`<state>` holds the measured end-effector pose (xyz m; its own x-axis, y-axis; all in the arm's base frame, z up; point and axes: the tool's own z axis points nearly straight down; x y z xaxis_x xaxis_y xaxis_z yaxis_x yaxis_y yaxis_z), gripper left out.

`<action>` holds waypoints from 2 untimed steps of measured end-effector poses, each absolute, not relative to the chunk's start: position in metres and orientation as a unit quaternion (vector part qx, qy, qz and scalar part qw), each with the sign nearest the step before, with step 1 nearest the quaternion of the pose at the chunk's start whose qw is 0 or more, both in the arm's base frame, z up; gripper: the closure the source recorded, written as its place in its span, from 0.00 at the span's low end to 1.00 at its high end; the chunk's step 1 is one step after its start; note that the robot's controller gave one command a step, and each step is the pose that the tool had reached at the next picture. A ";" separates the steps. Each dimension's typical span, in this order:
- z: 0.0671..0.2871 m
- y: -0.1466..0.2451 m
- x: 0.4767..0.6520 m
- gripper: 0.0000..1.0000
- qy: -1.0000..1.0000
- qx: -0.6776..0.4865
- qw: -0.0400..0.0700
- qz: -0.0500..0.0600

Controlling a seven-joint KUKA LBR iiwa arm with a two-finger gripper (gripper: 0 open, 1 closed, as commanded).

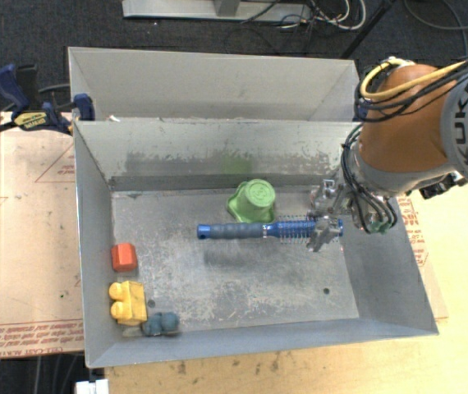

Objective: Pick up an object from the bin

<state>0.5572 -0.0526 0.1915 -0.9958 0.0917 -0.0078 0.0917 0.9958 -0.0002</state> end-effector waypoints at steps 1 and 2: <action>0.301 -0.043 0.558 1.00 0.999 0.048 0.005 0.000; 0.293 0.005 0.517 1.00 0.999 0.051 -0.002 0.001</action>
Offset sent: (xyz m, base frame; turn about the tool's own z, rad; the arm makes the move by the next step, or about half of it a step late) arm -0.0008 0.0094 0.1054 0.0080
